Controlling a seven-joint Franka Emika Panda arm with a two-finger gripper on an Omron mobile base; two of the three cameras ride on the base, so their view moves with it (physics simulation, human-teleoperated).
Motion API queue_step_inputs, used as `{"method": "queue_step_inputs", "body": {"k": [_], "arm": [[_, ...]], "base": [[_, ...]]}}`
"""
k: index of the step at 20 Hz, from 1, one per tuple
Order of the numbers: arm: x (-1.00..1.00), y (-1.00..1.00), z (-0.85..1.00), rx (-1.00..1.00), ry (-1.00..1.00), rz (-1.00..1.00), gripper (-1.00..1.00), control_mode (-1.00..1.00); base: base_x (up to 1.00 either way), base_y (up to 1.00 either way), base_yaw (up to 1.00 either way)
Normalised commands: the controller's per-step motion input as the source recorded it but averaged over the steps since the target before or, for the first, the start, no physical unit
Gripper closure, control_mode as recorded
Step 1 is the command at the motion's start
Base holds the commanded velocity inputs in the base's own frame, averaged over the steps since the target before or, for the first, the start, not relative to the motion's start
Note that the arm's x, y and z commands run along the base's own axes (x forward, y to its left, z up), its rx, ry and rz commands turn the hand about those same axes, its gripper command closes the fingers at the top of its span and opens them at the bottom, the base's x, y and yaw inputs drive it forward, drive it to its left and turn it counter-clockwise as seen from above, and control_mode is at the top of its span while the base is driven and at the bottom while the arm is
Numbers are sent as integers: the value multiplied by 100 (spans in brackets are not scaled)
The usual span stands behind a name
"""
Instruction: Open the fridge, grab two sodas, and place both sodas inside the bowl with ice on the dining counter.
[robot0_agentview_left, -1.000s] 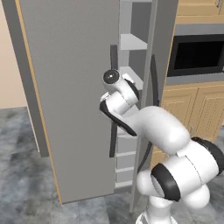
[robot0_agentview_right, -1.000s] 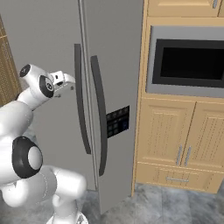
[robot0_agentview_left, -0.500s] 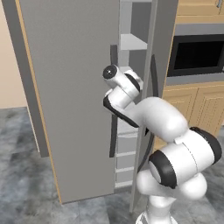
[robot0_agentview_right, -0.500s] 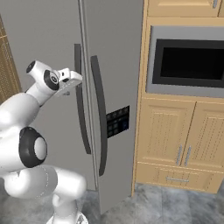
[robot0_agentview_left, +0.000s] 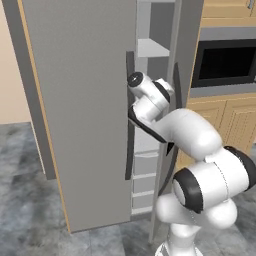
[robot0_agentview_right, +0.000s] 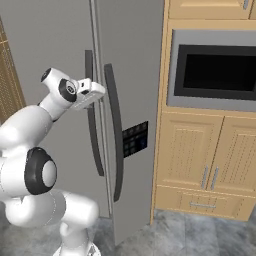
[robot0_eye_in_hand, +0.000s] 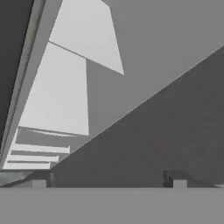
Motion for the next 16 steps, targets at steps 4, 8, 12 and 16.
{"method": "queue_step_inputs", "body": {"k": [4,8,12,16], "arm": [[-29,-54,0,0,0,-14,-100,-100],[-3,-65,0,0,0,-12,-100,-100],[-6,-97,5,1,0,-6,-100,-100],[-35,-100,5,0,-1,0,-100,-100]], "base": [[0,0,0],[0,0,0],[0,0,0],[0,0,0]]}}
